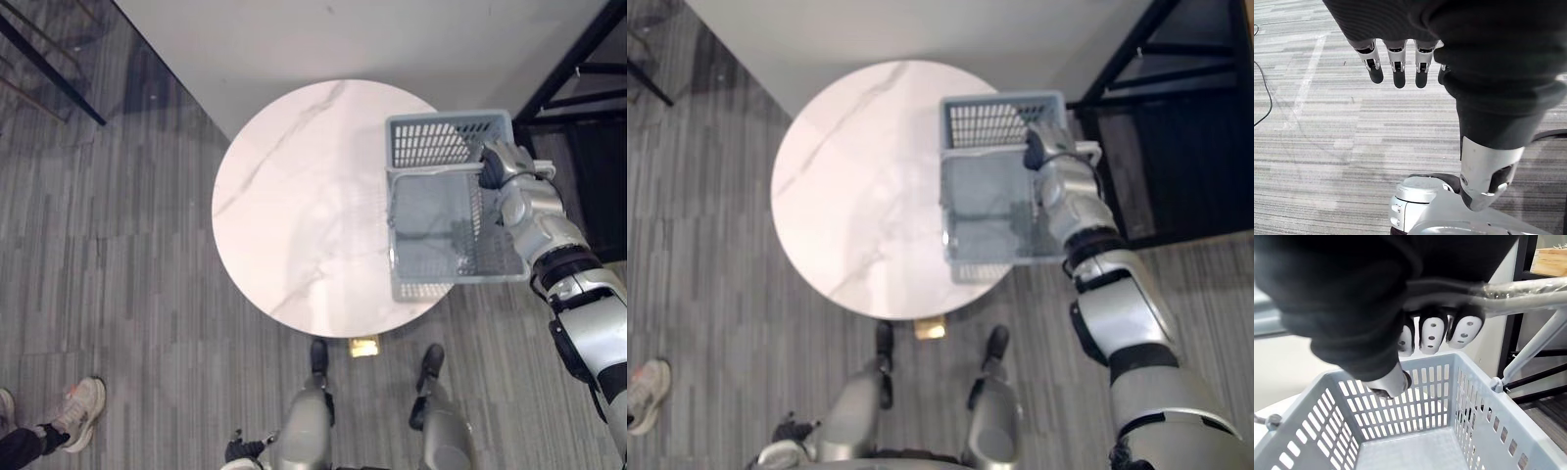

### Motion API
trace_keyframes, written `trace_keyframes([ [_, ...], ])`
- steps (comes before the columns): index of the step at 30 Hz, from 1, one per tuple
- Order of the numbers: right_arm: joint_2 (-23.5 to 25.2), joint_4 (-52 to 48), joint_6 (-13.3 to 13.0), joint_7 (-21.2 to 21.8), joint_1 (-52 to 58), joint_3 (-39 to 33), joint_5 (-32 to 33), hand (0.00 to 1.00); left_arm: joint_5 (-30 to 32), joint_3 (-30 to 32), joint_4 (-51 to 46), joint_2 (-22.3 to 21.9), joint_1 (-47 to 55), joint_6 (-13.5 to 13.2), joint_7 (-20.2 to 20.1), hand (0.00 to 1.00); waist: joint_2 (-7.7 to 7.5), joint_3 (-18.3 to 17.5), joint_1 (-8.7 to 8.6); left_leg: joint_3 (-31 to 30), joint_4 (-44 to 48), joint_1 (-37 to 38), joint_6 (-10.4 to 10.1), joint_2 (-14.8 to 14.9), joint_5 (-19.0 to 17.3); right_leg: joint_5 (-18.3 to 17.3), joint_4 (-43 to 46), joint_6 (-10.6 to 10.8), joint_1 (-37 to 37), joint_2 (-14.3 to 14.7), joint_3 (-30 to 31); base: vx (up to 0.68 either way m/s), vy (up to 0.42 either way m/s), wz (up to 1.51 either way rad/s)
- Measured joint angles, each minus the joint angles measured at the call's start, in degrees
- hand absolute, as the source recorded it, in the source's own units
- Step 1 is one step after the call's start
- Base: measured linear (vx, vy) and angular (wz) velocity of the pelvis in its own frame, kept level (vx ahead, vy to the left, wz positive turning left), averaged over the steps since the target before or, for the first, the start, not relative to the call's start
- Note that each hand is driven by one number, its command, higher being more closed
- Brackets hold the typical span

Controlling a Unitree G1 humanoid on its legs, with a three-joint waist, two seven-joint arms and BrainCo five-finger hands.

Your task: Pick vegetable in the basket

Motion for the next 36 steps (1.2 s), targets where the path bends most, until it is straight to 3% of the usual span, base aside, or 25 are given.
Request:
trace_keyframes([
  [2,-0.09,-3.43,0.02,1.39,2.22,2.67,-0.22,1.0,0.13,0.01,0.01,0.17,0.05,0.51,-0.01,0.0,-0.41,-0.39,-0.24,0.34,-0.43,1.52,-0.05,0.05,0.03,0.0,-0.01,0.0,1.1,0.09,0.29,0.0,-0.006,-0.1],
  [5,-0.68,-13.1,-0.51,3.48,8.0,7.54,-0.56,1.0,1.06,0.52,0.0,0.68,0.34,1.69,0.0,0.0,-2.31,-2.07,-1.68,0.68,-0.84,3.12,-0.06,0.05,0.03,0.01,-0.02,0.02,2.11,0.14,0.81,0.0,-0.002,-0.08],
  [7,-1.65,-18.9,-2.38,4.76,12.28,9.3,-0.42,1.0,1.25,0.71,0.05,1.08,0.84,2.38,0.03,0.0,-3.75,-4.81,-2.37,1.04,-0.86,3.5,-0.06,0.05,0.03,0.05,-0.14,0.08,2.26,0.16,1.2,-0.01,-0.002,-0.08],
  [13,-7.59,-33.28,-6.42,6.71,19.24,13.47,1.92,1.0,4.47,2.87,0.61,1.29,3.33,4.15,0.23,0.0,-5.18,-10.31,-3.42,3.72,-2.56,6.94,-0.4,0.18,-0.28,0.43,-1.21,0.84,3.19,0.7,4.76,-0.03,-0.006,-0.24],
  [17,-14.6,-41.65,-9.02,7.4,23.44,13.45,5.25,1.0,6.85,2.85,0.71,1.53,4.3,4.58,-0.05,0.0,-4.98,-13.17,-4.28,4.54,-5.41,9.07,-1.09,0.36,0.47,0.17,-1.54,1.21,2.98,1.54,6.51,-0.04,-0.018,-0.26],
  [24,-22.0,-49.33,-10.02,7.46,36.77,6.75,6.86,1.0,9.62,2.84,1.96,1.92,5.09,5.32,-0.17,0.0,-4.81,-16.39,-6.25,5.22,-5.35,9.82,-1.21,1.28,0.5,0.46,-1.83,0.84,3.33,2.65,7.18,0.01,-0.013,-0.08],
  [31,-22.81,-51.04,-10.67,7.2,51.17,1.42,6.7,1.0,10.04,4.98,2.91,0.64,7.12,5.38,-1.99,0.0,-3.44,-18.4,-6.77,5.9,-4.7,10.82,-1.55,1.33,-0.55,0.42,-2.0,0.86,4.35,2.65,7.5,0.0,-0.003,-0.05],
  [36,-22.32,-51.05,-11.18,6.14,55.49,-2.72,6.27,1.0,10.04,6.31,3.1,-0.61,9.49,5.45,-2.68,0.0,-1.78,-18.94,-6.94,6.62,3.41,8.85,-1.6,2.34,-5.15,-0.87,-0.41,0.99,4.59,2.79,9.01,-0.01,0.0,-0.13],
])
